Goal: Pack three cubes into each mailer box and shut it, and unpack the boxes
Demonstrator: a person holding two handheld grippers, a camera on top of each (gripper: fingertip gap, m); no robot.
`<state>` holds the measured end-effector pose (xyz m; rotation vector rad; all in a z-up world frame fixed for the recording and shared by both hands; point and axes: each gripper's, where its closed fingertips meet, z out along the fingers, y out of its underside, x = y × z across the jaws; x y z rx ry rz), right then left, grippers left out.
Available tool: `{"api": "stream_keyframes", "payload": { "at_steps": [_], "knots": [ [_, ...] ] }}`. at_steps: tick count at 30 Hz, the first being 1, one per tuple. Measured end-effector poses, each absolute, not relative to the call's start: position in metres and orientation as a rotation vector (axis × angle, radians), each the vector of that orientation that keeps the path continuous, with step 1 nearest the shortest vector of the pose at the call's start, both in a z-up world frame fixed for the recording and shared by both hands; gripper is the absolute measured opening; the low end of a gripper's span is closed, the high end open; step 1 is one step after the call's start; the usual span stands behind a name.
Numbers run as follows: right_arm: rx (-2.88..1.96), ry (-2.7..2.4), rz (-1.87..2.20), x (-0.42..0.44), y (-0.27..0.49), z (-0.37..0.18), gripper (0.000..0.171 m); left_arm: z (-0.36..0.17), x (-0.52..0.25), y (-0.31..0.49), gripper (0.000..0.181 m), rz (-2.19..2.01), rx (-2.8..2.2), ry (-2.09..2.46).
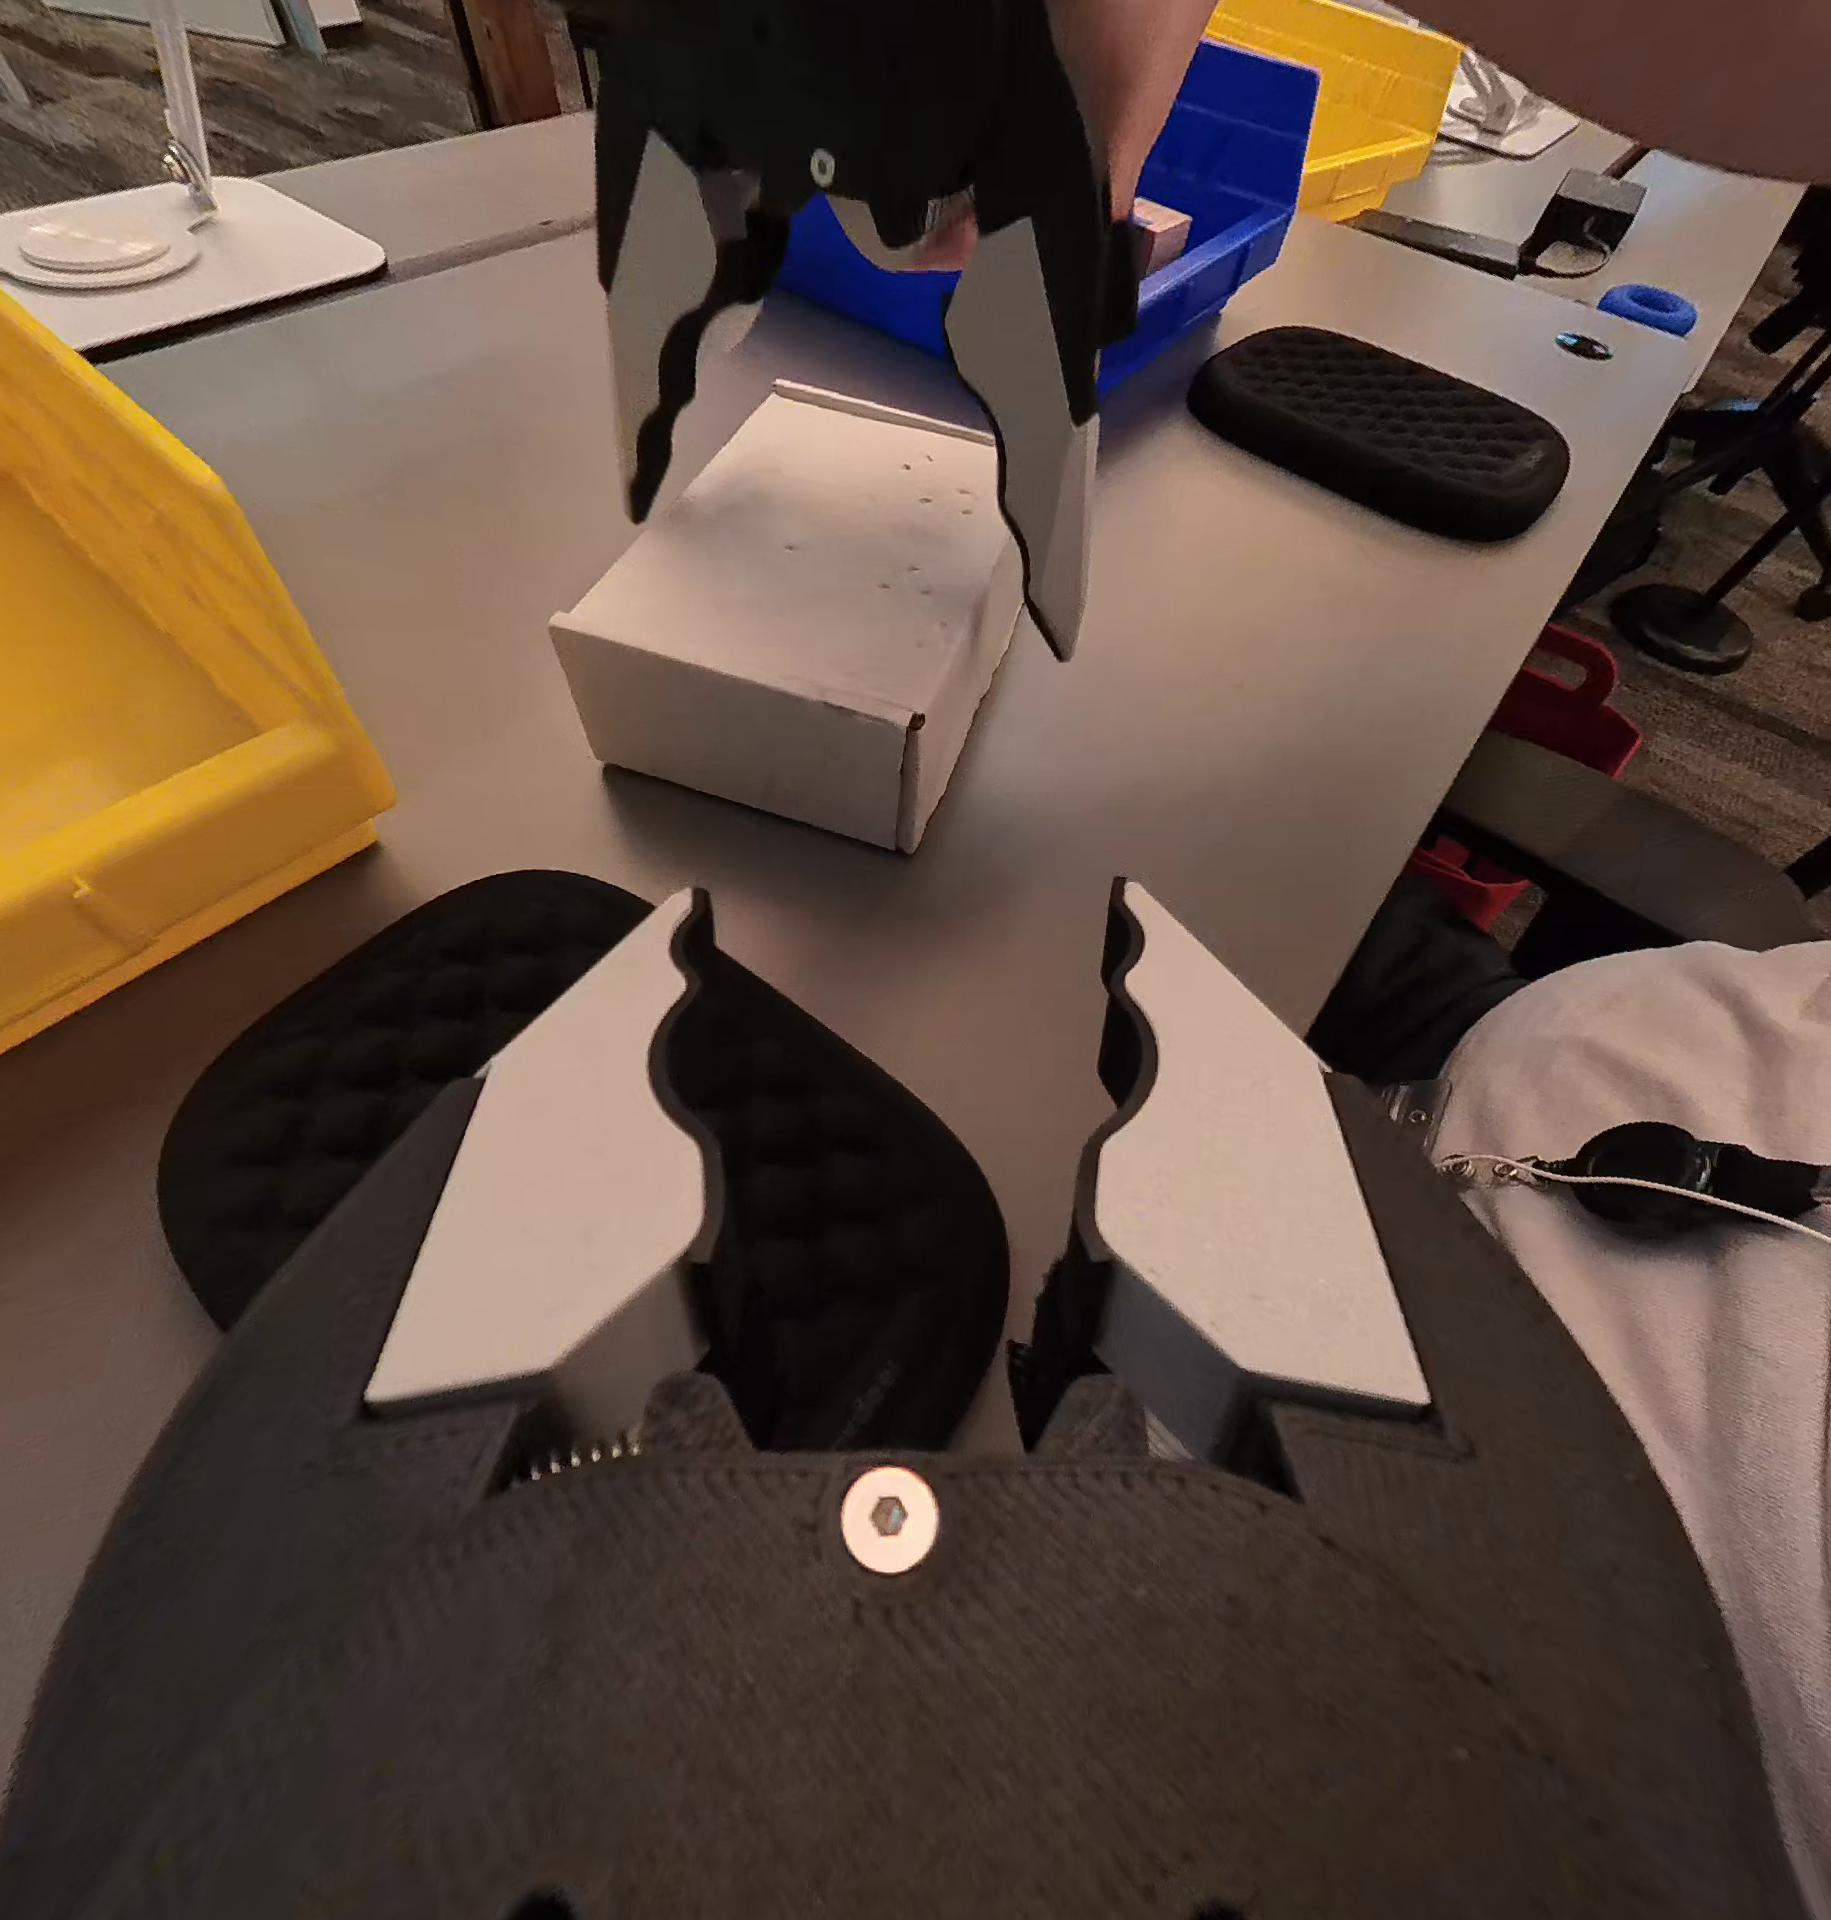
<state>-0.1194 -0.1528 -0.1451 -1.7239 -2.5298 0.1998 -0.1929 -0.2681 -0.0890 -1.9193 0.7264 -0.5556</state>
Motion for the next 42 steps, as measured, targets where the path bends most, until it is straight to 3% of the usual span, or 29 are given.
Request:
{"api": "stream_keyframes", "payload": {
  "at_steps": [5,9,18,21,25,30,36,42],
  "knots": [
    [-1.716,-2.591,0.120,-0.113,-0.150,-0.156,0.149,-0.094,-0.194,-0.265,0.074,-0.566,-1.932,0.720],
    [-1.700,-2.617,0.080,-0.111,-0.150,-0.159,0.130,-0.101,-0.193,-0.262,0.074,-0.575,-1.949,0.719],
    [-1.719,-2.561,-0.019,-0.098,-0.142,-0.139,0.129,-0.108,-0.187,-0.262,0.074,-0.565,-1.966,0.749],
    [-1.738,-2.495,-0.067,-0.084,-0.128,-0.103,0.129,-0.110,-0.186,-0.262,0.074,-0.563,-1.969,0.753],
    [-1.797,-2.295,-0.133,-0.052,-0.082,-0.016,0.129,-0.112,-0.185,-0.262,0.074,-0.562,-1.976,0.753],
    [-1.977,-1.979,-0.316,0.050,0.014,0.066,0.129,-0.117,-0.187,-0.264,0.074,-0.527,-2.002,0.753],
    [-2.163,-1.953,-0.496,0.156,0.078,0.007,0.129,-0.111,-0.193,-0.261,0.074,-0.536,-2.016,0.703],
    [-2.178,-2.033,-0.531,0.189,0.119,-0.059,0.130,-0.096,-0.202,-0.244,0.074,-0.456,-2.032,0.634]
  ]
}}
